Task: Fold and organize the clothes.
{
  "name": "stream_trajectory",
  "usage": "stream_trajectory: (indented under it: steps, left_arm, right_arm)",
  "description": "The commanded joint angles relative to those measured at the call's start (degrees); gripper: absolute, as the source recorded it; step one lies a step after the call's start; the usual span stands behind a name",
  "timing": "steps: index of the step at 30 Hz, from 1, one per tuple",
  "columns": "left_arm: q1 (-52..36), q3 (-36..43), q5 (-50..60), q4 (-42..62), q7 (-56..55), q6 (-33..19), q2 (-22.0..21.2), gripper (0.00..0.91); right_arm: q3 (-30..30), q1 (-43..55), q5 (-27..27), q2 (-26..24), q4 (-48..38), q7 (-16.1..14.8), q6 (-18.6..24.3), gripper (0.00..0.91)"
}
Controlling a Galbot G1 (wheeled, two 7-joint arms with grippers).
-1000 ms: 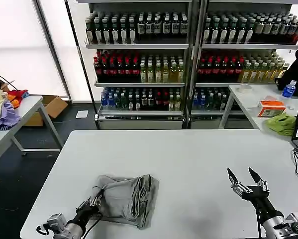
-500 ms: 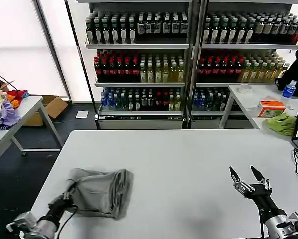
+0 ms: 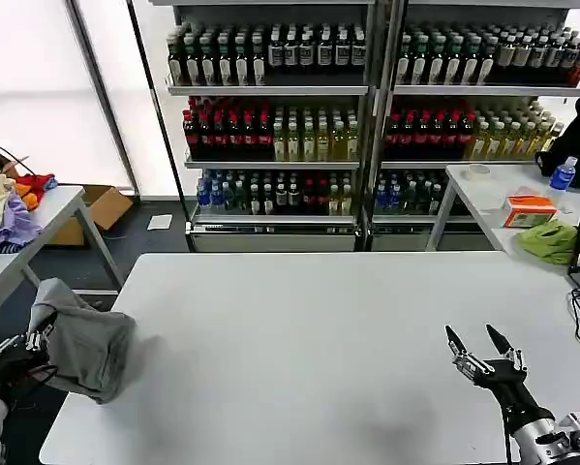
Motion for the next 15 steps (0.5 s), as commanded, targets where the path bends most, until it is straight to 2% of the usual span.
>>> stream_trajectory:
  steps: [1,5,6,8,9,11,13,14,15]
  left_arm:
    - [-0.5,10.7,11.7,-6.6,-2.1,0.1,5.0,0.000]
    - [-4.0,31.6,23.9,-6.1,-4.9,0.5,3.4,0.000]
    - [-4.9,39.4,26.4,-4.8,-5.4,1.3,2.7,0.000]
    - [-8.4,46.4,30.0,-2.3,-6.4,3.1,1.8,0.000]
    - [-13.8,52.3,30.4,-0.7,-7.6,4.1,0.9,0.000]
    - [-18.6,57.7,29.7,2.0,-9.2,5.6,-0.2,0.010]
    - [-25.0,63.0,26.4,4.5,-11.8,6.5,-2.5,0.020]
    - [-27.5,65.8,24.3,5.6,-13.5,6.6,-4.1,0.060]
    - [-30.4,68.4,21.5,6.3,-15.5,6.7,-6.7,0.302]
  right_arm:
    - [0.2,-0.2,-2.9,0.4,-0.1,-0.2,1.8,0.907]
    - [-0.2,-0.8,-3.0,1.3,1.7,0.1,1.4,0.907]
    - [-0.5,-1.0,-2.9,1.7,2.6,0.2,1.1,0.907]
    - [-1.2,-1.9,-2.8,2.4,5.1,0.4,0.3,0.907]
    - [-1.6,-2.2,-2.8,2.6,5.6,0.5,0.1,0.907]
    - [-2.9,-3.2,-2.8,3.2,7.6,1.0,-1.1,0.907]
    - [-5.6,-3.8,-4.2,3.9,9.6,3.5,-4.0,0.907]
    - [-6.5,-3.8,-5.2,4.2,10.1,4.6,-5.7,0.907]
    - [-7.3,-3.8,-6.0,4.4,10.5,5.7,-6.6,0.907]
